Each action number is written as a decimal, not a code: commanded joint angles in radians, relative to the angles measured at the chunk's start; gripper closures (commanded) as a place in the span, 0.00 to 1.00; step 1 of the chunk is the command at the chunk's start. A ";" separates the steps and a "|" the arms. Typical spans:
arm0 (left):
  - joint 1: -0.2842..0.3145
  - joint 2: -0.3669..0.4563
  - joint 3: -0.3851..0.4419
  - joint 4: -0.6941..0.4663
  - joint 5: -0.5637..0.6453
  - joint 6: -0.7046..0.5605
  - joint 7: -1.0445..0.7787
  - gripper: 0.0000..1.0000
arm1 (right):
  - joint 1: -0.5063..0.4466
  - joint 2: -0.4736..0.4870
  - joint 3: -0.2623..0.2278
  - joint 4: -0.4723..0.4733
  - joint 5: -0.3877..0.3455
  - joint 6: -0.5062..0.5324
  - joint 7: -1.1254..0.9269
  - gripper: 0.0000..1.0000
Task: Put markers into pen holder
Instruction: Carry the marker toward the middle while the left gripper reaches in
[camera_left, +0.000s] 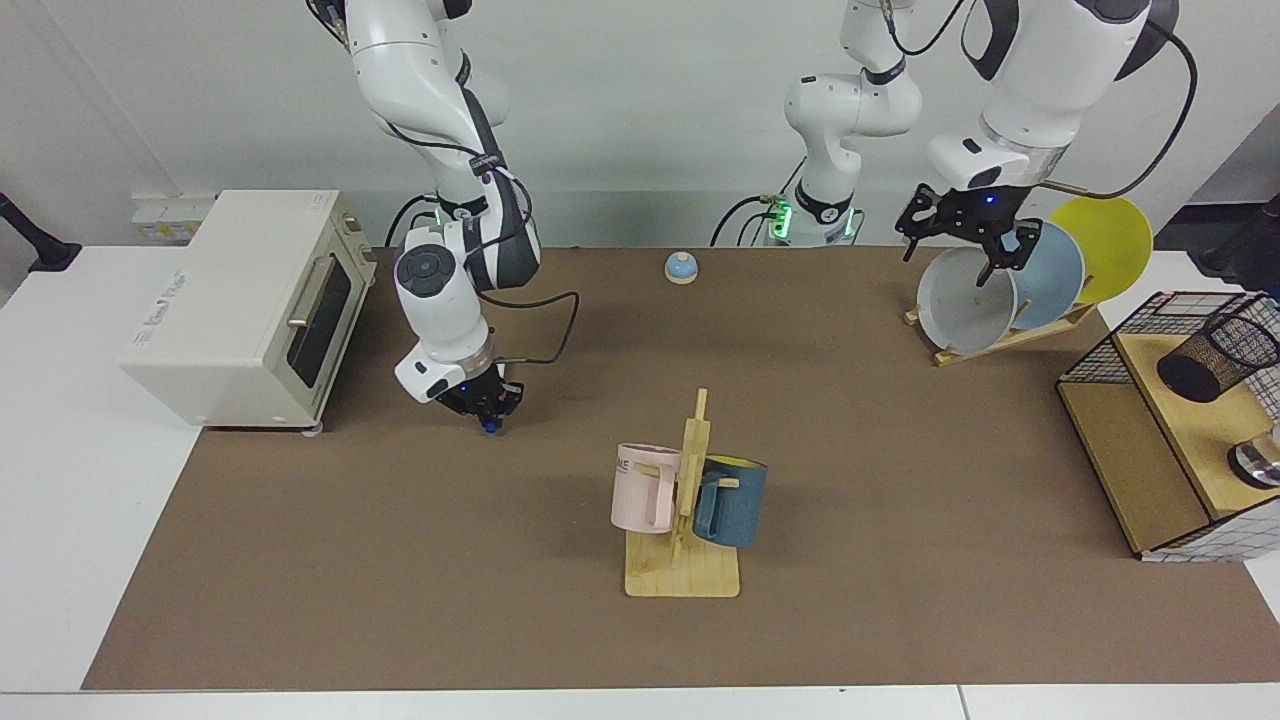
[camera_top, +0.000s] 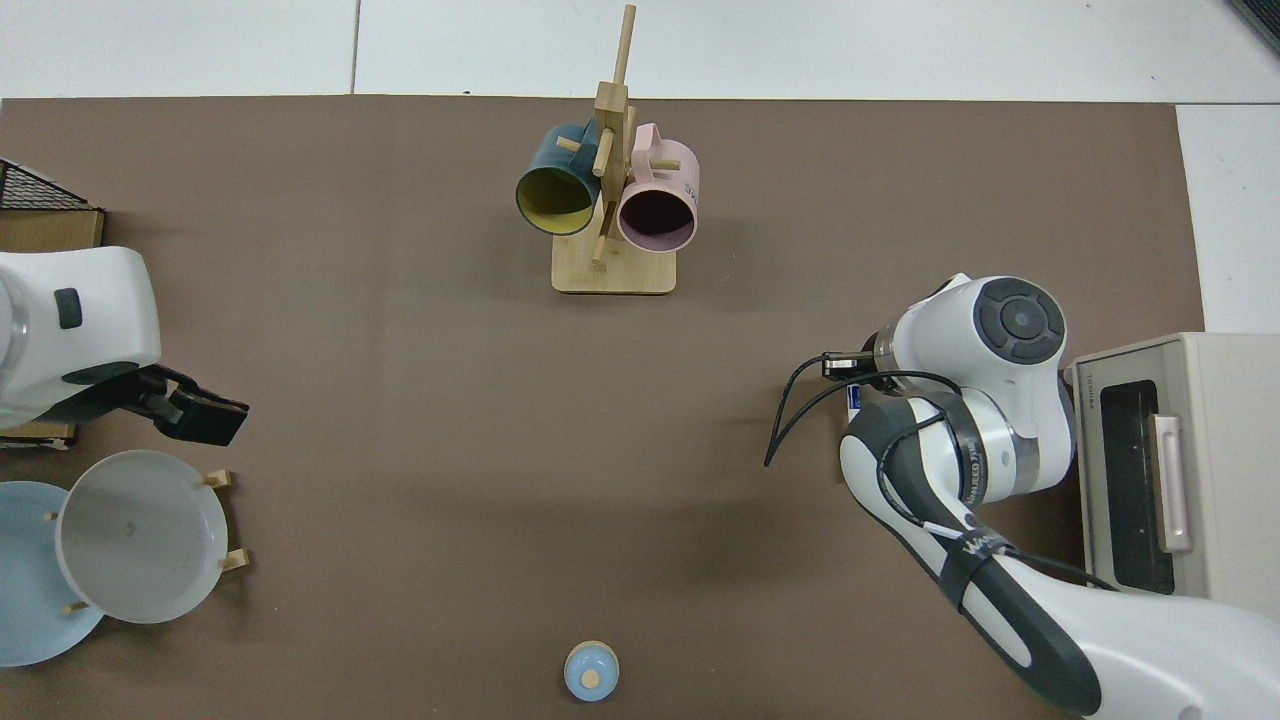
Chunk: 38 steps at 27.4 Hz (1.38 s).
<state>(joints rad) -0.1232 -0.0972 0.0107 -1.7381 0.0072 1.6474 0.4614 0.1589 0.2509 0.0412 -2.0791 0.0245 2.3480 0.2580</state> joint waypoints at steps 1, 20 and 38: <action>-0.003 -0.018 -0.003 -0.011 -0.013 0.020 0.137 0.00 | -0.004 -0.058 0.000 0.054 0.015 -0.131 0.067 1.00; -0.016 -0.026 -0.009 -0.021 -0.016 0.029 0.663 0.00 | 0.002 -0.242 0.020 0.195 0.136 -0.466 0.378 1.00; -0.024 -0.030 -0.061 -0.023 -0.248 0.017 0.648 0.00 | 0.047 -0.245 0.141 0.246 0.295 -0.395 1.010 1.00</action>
<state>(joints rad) -0.1392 -0.1025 -0.0621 -1.7371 -0.1716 1.6623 1.1054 0.1778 -0.0007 0.1833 -1.8425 0.2838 1.9122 1.1585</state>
